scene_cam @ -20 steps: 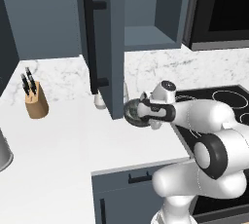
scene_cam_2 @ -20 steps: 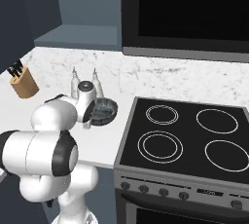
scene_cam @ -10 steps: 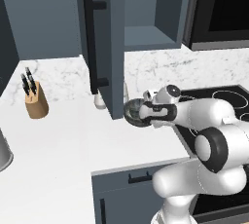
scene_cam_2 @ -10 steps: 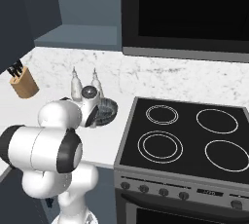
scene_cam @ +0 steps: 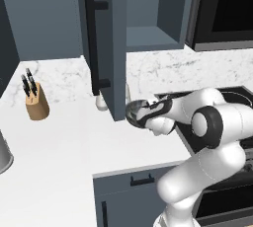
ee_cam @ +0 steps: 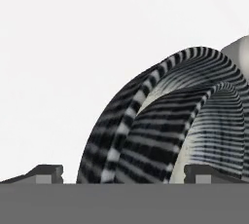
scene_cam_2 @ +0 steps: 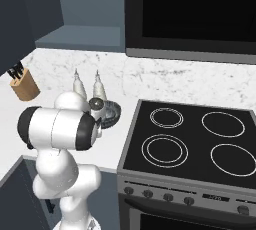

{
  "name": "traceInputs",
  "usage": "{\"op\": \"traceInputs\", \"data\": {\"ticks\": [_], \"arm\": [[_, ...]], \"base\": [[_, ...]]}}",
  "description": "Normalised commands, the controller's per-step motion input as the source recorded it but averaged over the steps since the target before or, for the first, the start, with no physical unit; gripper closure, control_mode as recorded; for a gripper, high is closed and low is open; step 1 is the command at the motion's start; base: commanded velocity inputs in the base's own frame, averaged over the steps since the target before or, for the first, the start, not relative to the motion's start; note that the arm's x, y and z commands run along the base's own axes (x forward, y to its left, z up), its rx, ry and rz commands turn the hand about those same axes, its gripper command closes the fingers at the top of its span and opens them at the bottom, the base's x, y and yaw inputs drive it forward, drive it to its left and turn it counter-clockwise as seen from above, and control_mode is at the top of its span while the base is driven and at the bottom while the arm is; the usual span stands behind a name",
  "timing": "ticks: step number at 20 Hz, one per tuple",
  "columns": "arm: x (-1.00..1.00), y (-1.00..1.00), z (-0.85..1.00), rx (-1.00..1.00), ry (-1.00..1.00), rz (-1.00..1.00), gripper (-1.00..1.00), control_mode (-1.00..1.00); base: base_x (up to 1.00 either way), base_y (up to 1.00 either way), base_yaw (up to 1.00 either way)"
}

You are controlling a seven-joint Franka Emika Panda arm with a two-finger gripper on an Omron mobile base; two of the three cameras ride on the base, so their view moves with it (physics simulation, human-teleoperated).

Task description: Pick up the bowls on the counter and stack them on top of one another in the open cabinet. Place the smaller bowl on top of the larger bowl.

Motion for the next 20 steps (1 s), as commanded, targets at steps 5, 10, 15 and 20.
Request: {"op": "traceInputs", "data": {"ticks": [5, 10, 15, 20], "arm": [[0.34, 0.00, -0.37, 0.00, -0.01, 0.02, -1.00, -1.00], [0.04, 0.00, -0.29, 0.00, 0.02, 0.00, 1.00, -1.00], [-0.60, 0.00, 0.73, 0.03, 0.00, 0.04, 1.00, -1.00], [-0.87, 0.00, 1.00, 0.00, 0.06, 0.12, 1.00, -1.00]], "base": [[0.00, 0.00, 0.00], [0.00, 0.00, 0.00], [0.00, 0.00, 0.00], [0.00, 0.00, 0.00]]}}
